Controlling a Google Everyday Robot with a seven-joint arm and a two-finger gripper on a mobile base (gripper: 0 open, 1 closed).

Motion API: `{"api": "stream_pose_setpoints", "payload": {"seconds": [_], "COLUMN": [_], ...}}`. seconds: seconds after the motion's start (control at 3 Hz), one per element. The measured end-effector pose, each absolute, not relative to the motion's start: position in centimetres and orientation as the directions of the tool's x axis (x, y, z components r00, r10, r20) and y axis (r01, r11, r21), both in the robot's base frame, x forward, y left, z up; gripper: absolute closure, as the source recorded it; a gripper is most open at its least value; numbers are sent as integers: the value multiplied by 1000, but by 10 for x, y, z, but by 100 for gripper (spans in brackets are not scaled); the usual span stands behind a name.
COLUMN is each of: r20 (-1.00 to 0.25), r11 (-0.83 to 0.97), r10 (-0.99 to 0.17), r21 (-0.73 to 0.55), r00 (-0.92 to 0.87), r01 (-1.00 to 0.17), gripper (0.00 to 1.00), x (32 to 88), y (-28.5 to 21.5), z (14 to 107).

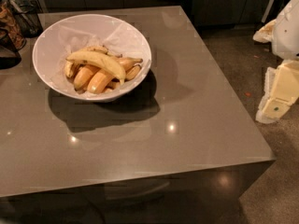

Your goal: Pick banana from white bowl

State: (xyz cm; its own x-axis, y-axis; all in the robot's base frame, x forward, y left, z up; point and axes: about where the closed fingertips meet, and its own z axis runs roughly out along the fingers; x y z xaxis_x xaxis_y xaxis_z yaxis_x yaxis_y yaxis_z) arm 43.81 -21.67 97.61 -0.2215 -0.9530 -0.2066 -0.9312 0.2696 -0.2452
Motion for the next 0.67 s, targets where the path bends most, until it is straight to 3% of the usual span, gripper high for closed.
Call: {"api": "stream_pose_setpoints", "payload": {"seconds": [0.67], "r20": [-214], "r11": [298], "r10": [-944], "r21": [-231], "r00": [-250], "r01": [-926], "gripper": [0], "x": [446], "y": [-210], "z": [979]}}
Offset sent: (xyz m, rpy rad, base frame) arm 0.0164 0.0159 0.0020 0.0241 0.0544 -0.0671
